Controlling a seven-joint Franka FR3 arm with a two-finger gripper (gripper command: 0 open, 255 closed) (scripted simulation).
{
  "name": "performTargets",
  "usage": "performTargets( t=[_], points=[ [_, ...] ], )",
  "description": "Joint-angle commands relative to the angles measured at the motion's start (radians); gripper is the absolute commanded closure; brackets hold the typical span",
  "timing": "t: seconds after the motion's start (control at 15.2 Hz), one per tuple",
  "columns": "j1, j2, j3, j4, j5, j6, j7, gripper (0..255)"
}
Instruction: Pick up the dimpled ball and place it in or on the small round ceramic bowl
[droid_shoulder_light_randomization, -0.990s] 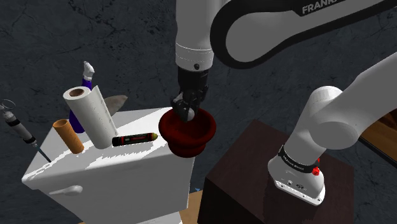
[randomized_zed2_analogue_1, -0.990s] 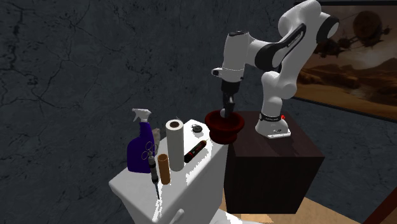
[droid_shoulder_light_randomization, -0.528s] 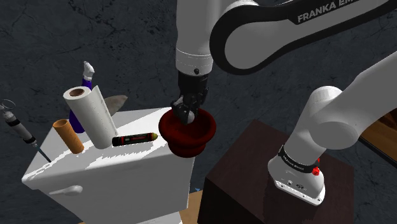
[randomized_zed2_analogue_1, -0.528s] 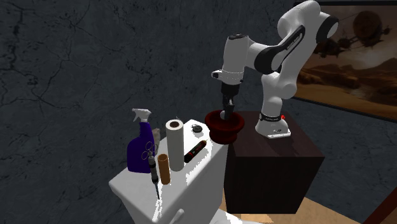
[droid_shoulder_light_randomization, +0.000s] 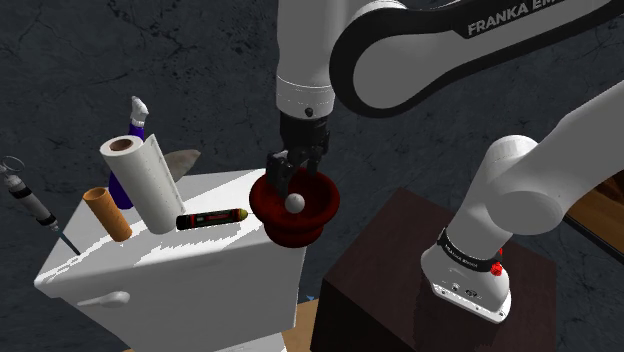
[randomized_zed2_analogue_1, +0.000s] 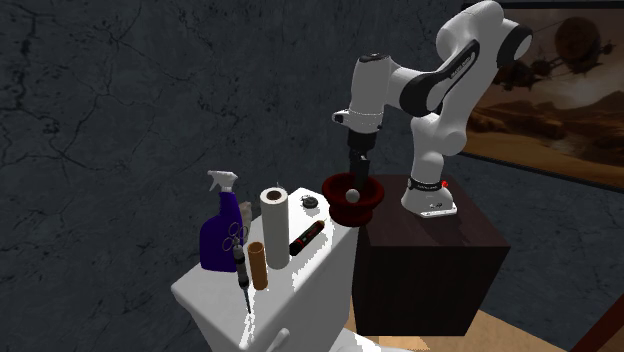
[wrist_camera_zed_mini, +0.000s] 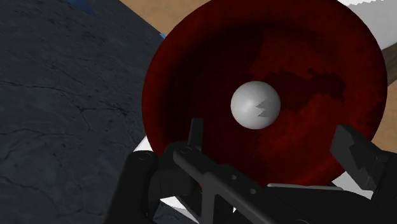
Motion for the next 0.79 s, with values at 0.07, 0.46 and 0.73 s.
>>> performTargets(
  t=[0.07,0.46,0.73],
  points=[
    [0.001,-0.024,-0.014,0.049,-0.002,-0.073,-0.003,0],
    [0.001,-0.040,-0.026,0.097,-0.005,-0.136,-0.004,0],
    [0.001,-0.040,-0.026,0.097,-0.005,-0.136,-0.004,0]
  ],
)
